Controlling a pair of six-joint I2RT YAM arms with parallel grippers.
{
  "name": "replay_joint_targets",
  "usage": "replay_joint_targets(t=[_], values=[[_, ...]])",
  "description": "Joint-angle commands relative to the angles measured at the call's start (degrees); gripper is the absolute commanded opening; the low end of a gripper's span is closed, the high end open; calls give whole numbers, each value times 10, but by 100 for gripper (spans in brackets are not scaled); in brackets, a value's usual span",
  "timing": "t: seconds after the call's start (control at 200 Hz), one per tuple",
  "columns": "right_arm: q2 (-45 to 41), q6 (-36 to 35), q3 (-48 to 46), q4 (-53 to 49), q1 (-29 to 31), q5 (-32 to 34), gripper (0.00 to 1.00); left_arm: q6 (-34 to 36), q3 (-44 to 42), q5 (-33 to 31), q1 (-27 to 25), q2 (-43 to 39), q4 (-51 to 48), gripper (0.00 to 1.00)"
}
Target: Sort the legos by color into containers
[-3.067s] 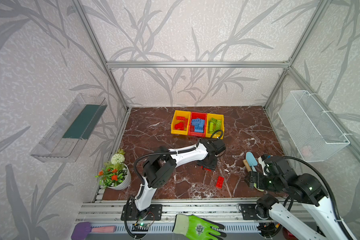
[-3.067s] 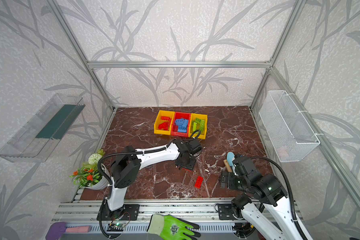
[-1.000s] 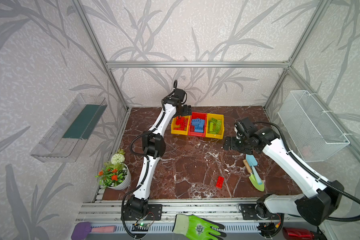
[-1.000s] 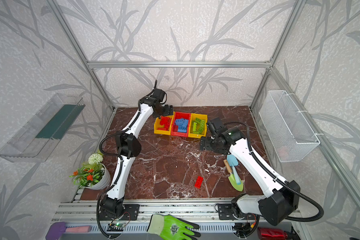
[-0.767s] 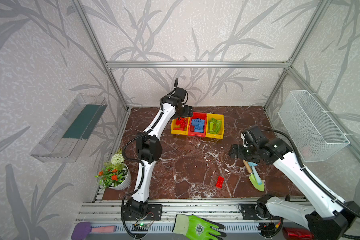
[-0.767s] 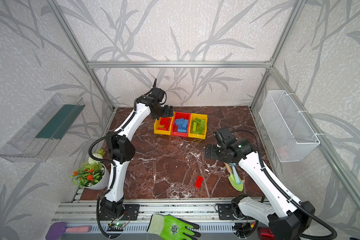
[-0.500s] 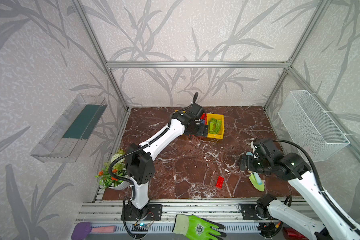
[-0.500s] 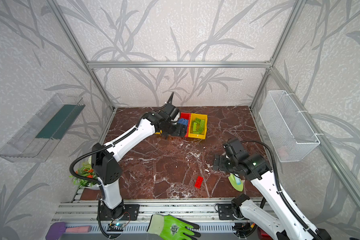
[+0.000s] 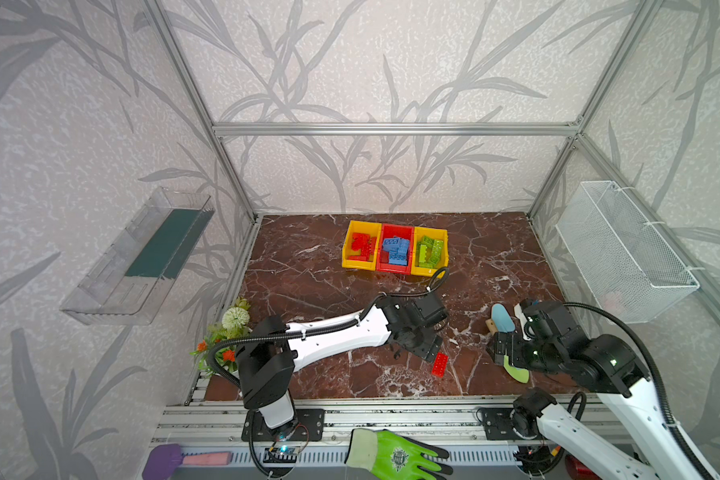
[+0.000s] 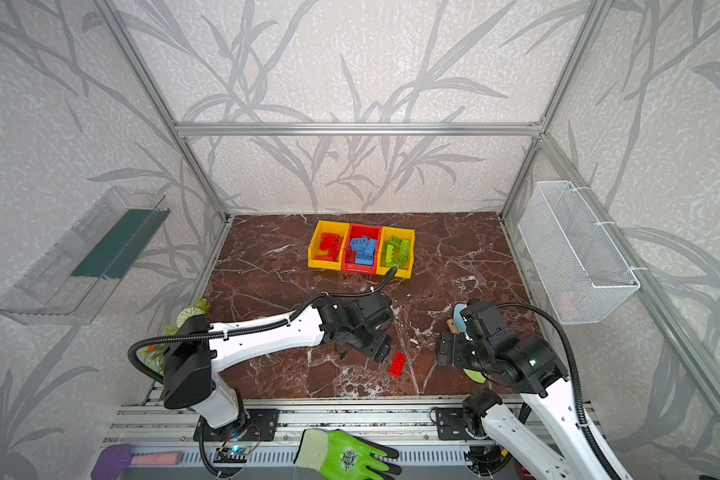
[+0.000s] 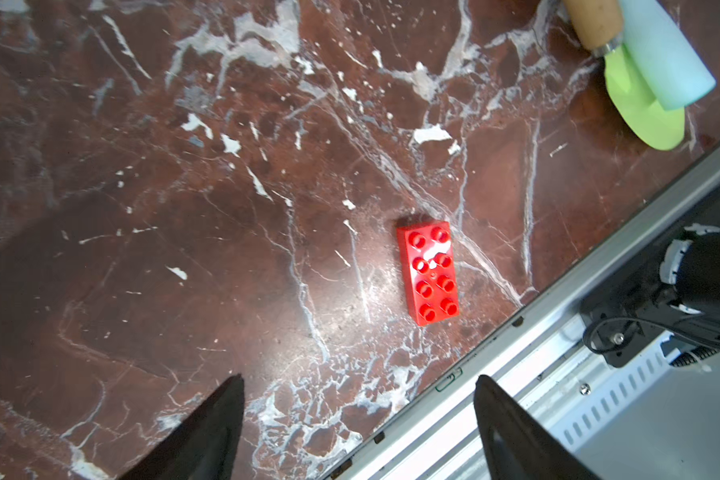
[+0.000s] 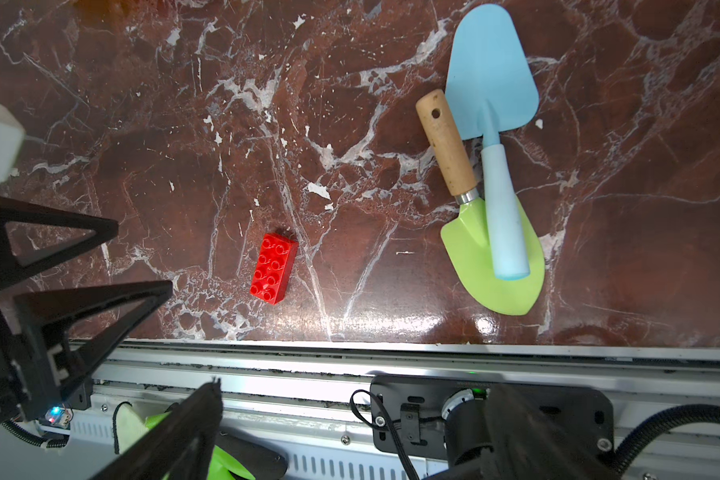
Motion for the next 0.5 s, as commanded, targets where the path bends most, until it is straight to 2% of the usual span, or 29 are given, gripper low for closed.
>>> replay_joint_targets(t=[0.0,0.08,0.495], values=[[-4,4,15,-7,-2,-3,99,3,1,2,-10,18,25,86],[-8,27,15,-3,-2,-5,99,14,21,18,-18,46,26,86],[-35,37,37,-45,-3,15,99,29,75,57,-27,154,55,86]])
